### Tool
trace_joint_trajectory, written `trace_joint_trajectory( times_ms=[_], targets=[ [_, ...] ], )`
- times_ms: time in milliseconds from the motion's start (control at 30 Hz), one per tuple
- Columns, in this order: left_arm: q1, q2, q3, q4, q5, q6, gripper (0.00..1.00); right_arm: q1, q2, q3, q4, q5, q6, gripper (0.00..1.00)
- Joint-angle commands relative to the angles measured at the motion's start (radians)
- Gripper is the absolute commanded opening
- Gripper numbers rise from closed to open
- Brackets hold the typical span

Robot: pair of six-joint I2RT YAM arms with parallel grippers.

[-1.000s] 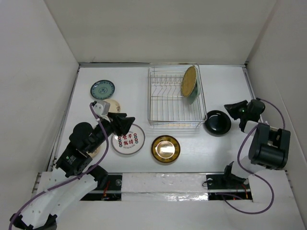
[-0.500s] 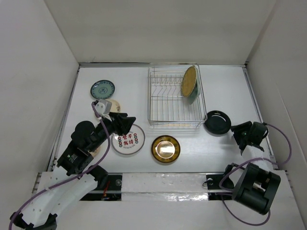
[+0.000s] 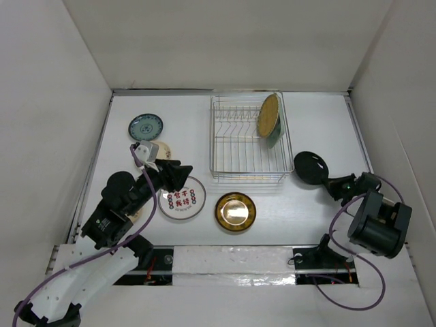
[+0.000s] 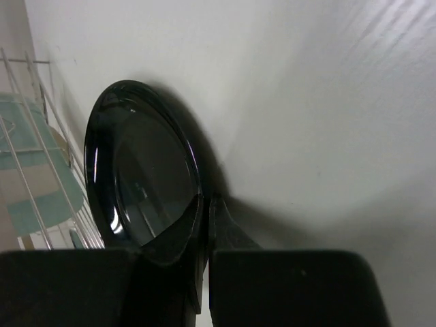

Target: Load the plates into the dish rack

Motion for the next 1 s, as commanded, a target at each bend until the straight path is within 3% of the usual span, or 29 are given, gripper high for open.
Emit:
trace_joint_trajectory(
  times_ms=[0, 167, 267, 300, 467, 533, 633, 833, 967],
  targets=[
    [0.002, 0.011, -0.001, 0.029, -0.012, -0.004, 0.45, -0.027, -0.056, -0.024, -0.06, 0.05, 0.035, 0.0],
    [0.002, 0.02, 0.001, 0.029, -0.016, -0.002, 0.45, 0.018, -0.57, 0.143, -0.367, 0.269, -0.007, 0.0],
    [0.002, 0.026, 0.002, 0.029, -0.015, -0.001, 0.45, 0.111, -0.743, 0.337, -0.473, 0.461, -0.108, 0.0],
    [0.002, 0.027, 0.001, 0.03, -0.013, -0.001, 0.45, 0.198, -0.739, 0.394, -0.502, 0.532, -0.135, 0.0],
    [0.023, 0.035, 0.001, 0.032, -0.003, 0.001, 0.45, 0.545, -0.499, 0.755, -0.636, 0.709, -0.338, 0.0],
    [0.032, 0.034, 0.001, 0.03, -0.007, -0.001, 0.45, 0.721, -0.355, 0.925, -0.703, 0.862, -0.389, 0.0],
    [0.033, 0.032, 0.001, 0.026, -0.032, -0.006, 0.45, 0.87, -0.118, 1.193, -0.853, 1.028, -0.483, 0.0],
    [0.033, 0.038, 0.003, 0.024, -0.029, -0.009, 0.45, 1.023, 0.303, 1.698, -1.15, 1.283, -0.577, 0.0],
    [0.042, 0.041, 0.001, 0.026, -0.022, -0.009, 0.45, 1.072, 0.486, 1.92, -1.268, 1.423, -0.589, 0.0]
  ],
)
